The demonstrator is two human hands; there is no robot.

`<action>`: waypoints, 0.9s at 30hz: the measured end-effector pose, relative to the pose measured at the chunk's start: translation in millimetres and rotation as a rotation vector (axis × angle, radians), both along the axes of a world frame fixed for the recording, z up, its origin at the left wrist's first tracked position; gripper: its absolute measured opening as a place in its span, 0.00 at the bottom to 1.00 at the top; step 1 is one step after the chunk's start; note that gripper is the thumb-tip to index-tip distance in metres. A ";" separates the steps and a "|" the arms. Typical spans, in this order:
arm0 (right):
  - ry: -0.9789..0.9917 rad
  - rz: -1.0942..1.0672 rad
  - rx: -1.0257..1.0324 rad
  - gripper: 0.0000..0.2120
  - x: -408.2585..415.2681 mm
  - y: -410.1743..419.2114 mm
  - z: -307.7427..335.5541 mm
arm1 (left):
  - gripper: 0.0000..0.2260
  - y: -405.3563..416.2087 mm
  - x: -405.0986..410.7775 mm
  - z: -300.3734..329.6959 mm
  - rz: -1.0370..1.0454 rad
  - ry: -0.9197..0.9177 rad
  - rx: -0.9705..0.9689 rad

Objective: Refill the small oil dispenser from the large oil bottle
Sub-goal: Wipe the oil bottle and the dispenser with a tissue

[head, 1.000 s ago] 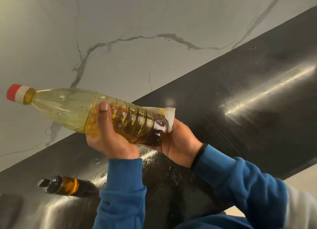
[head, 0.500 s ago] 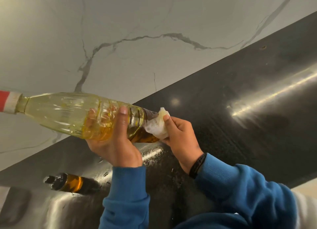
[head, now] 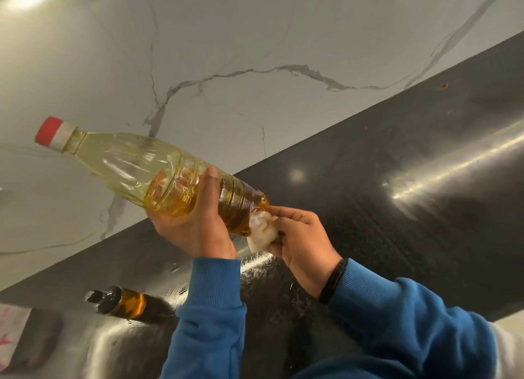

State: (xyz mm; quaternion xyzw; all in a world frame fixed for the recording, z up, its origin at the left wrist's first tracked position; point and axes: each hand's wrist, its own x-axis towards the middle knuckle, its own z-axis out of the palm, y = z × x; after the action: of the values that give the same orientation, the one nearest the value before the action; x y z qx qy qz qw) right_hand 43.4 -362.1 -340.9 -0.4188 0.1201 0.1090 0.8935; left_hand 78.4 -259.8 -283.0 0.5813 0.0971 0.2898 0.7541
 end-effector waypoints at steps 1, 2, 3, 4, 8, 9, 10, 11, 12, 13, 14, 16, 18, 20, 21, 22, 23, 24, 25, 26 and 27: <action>-0.003 -0.007 0.028 0.15 -0.8 -2.1 1.9 | 0.33 0.8 2.8 -0.5 0.060 -0.069 -0.046; -0.003 -0.028 0.053 0.15 -0.7 -4.2 3.8 | 0.32 4.1 4.4 -4.3 0.104 -0.096 -0.064; 0.007 -0.062 0.082 0.14 0.3 -6.1 4.5 | 0.32 0.6 5.3 -4.2 0.108 -0.105 -0.051; 0.020 -0.092 0.101 0.13 1.3 -8.4 6.3 | 0.31 -3.2 3.7 -4.5 0.095 -0.092 -0.036; 0.042 -0.109 0.127 0.15 2.7 -6.7 6.6 | 0.34 -17.2 -5.8 -10.6 0.078 -0.068 -0.006; 0.050 -0.094 0.117 0.15 1.4 -4.0 6.2 | 0.35 -19.0 -5.7 -8.9 0.084 -0.075 0.003; 0.062 -0.080 0.096 0.16 -0.1 -1.6 5.5 | 0.36 -19.3 -3.8 -7.1 0.097 -0.087 0.012; 0.071 -0.066 0.075 0.16 -1.7 0.2 5.0 | 0.37 -18.3 -1.1 -4.3 0.110 -0.096 0.021; 0.072 -0.053 0.048 0.14 -3.5 0.4 5.2 | 0.37 -16.1 2.0 -2.1 0.124 -0.103 0.030; 0.069 -0.047 0.023 0.12 -4.9 -1.0 5.4 | 0.37 -13.9 4.1 1.1 0.127 -0.115 0.028; 0.062 -0.051 0.006 0.10 -5.6 -3.8 7.0 | 0.36 -11.4 6.4 3.0 0.126 -0.129 0.013; 0.061 -0.090 0.008 0.10 -4.3 -12.4 10.0 | 0.34 -9.5 7.2 3.1 0.098 -0.143 -0.040; 0.092 -0.147 0.039 0.10 0.3 -20.4 13.0 | 0.30 -12.5 2.0 -0.1 0.068 -0.122 -0.087; 0.120 -0.175 0.054 0.12 3.6 -23.0 14.7 | 0.30 -19.0 -5.1 -5.7 0.052 -0.099 -0.094; 0.130 -0.179 0.059 0.13 4.4 -21.4 14.7 | 0.32 -22.2 -7.9 -7.9 0.047 -0.094 -0.082; 0.141 -0.181 0.063 0.13 4.5 -18.5 13.5 | 0.33 -25.3 -9.8 -9.6 0.039 -0.098 -0.067; 0.162 -0.188 0.071 0.13 4.2 -14.7 11.9 | 0.35 -27.5 -10.4 -10.9 0.033 -0.106 -0.054; 0.189 -0.193 0.072 0.14 3.1 -11.3 11.6 | 0.36 -29.0 -10.0 -11.6 0.028 -0.112 -0.051; 0.209 -0.194 0.064 0.14 1.6 -7.8 10.4 | 0.36 -29.5 -9.1 -11.4 0.028 -0.117 -0.050; 0.221 -0.188 0.043 0.15 -0.3 -4.3 9.3 | 0.36 -28.3 -7.3 -11.5 0.038 -0.118 -0.044; 0.225 -0.176 0.024 0.16 -2.8 -1.7 8.9 | 0.36 -26.8 -5.5 -11.2 0.045 -0.121 -0.038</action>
State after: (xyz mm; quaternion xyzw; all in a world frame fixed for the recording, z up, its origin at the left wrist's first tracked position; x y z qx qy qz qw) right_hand 40.5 -363.8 -332.0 -0.3813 0.2542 0.0779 0.8854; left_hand 72.8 -286.7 -294.2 0.5461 0.0697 0.3392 0.7628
